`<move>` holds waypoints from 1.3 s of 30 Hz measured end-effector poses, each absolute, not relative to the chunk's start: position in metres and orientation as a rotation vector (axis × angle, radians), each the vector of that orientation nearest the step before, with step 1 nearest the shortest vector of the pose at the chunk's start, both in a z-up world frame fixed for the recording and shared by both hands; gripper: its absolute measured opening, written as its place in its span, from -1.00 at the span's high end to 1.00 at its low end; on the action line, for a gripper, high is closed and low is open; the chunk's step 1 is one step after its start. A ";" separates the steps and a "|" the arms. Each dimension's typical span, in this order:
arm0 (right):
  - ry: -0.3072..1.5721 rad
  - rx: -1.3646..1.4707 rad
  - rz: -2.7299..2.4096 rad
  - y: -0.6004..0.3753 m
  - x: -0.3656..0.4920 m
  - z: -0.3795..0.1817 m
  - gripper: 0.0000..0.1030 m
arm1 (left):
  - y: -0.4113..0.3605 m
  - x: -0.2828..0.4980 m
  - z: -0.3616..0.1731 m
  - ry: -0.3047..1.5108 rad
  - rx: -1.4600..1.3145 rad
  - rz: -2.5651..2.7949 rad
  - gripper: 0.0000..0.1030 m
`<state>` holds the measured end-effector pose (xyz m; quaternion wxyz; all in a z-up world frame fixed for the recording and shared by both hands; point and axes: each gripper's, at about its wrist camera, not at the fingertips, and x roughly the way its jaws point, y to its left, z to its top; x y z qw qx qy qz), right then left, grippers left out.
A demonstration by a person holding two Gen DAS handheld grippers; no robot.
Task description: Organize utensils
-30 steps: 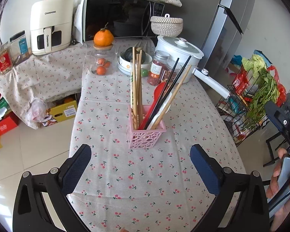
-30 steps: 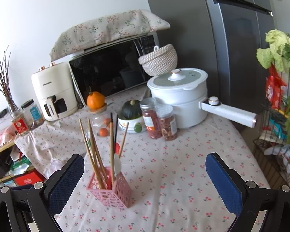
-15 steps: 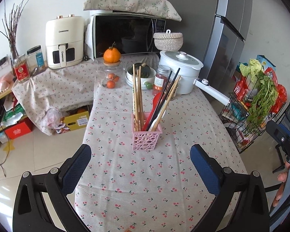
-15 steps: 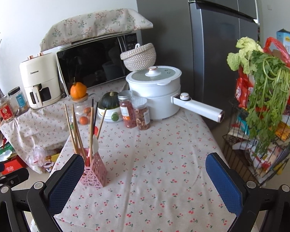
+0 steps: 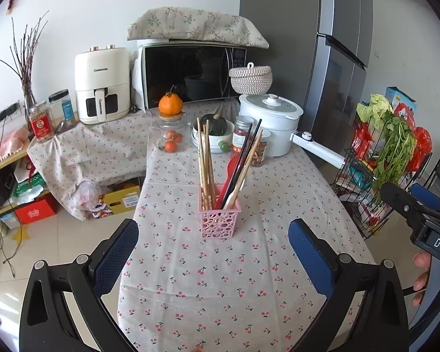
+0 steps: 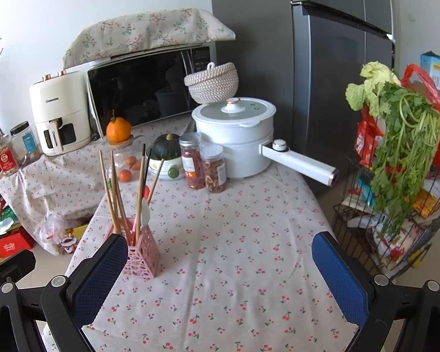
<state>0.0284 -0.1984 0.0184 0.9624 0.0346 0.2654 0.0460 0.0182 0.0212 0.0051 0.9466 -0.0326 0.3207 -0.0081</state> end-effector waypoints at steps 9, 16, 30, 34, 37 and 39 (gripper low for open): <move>0.543 0.065 0.096 -0.191 0.031 0.018 -1.00 | 0.022 0.014 0.009 0.636 -0.071 -0.023 -1.00; 0.549 0.066 0.090 -0.192 0.032 0.017 -1.00 | 0.024 0.014 0.010 0.640 -0.074 -0.029 -1.00; 0.557 0.092 0.079 -0.199 0.032 0.016 -1.00 | 0.024 0.015 0.012 0.635 -0.071 -0.025 -1.00; 0.562 0.096 0.077 -0.201 0.033 0.015 -1.00 | 0.024 0.016 0.012 0.636 -0.070 -0.026 -1.00; 0.565 0.101 0.077 -0.202 0.034 0.015 -1.00 | 0.023 0.016 0.012 0.635 -0.069 -0.023 -1.00; 0.566 0.101 0.075 -0.202 0.034 0.015 -1.00 | 0.023 0.016 0.012 0.638 -0.069 -0.026 -1.00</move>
